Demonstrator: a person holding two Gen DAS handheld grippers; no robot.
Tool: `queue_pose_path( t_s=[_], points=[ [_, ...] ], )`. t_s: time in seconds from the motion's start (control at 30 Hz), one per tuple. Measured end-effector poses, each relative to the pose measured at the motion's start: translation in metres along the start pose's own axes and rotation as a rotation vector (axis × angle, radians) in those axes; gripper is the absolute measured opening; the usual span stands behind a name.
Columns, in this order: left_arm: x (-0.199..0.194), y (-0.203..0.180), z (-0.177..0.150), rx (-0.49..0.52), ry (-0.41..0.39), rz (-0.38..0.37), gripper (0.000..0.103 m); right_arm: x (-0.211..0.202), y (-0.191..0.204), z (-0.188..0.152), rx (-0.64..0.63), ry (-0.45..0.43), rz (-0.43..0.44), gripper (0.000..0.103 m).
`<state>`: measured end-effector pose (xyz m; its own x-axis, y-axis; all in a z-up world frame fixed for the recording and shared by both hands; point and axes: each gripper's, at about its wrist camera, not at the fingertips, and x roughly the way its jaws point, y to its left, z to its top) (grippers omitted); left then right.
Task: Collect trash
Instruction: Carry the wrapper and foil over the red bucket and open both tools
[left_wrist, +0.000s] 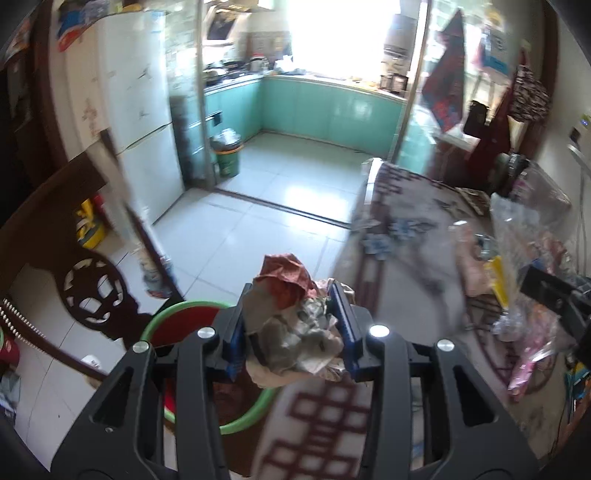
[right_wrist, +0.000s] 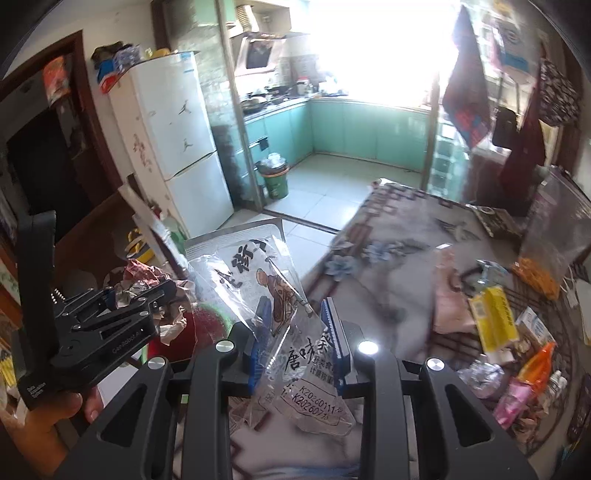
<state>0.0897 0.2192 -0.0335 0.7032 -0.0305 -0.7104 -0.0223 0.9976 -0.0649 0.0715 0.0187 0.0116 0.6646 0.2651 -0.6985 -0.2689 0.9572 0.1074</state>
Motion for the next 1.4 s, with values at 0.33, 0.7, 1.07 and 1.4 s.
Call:
queue_pose_path(
  t_s=[0.33, 0.7, 1.07, 1.4],
  points=[
    [0.023, 0.087, -0.013, -0.090, 0.065, 0.113, 0.040, 0.049, 0.074, 0.012, -0.091, 0.044, 0.058, 0.027],
    [0.050, 0.143, -0.029, -0.147, 0.144, 0.188, 0.040, 0.105, 0.119, 0.009, -0.133, 0.143, 0.124, 0.027],
    [0.062, 0.159, -0.034, -0.159, 0.171, 0.209, 0.040, 0.135, 0.139, -0.002, -0.155, 0.202, 0.155, 0.028],
    [0.063, 0.158, -0.028, -0.158, 0.149, 0.210, 0.045, 0.145, 0.142, -0.003, -0.152, 0.212, 0.162, 0.044]
  ],
)
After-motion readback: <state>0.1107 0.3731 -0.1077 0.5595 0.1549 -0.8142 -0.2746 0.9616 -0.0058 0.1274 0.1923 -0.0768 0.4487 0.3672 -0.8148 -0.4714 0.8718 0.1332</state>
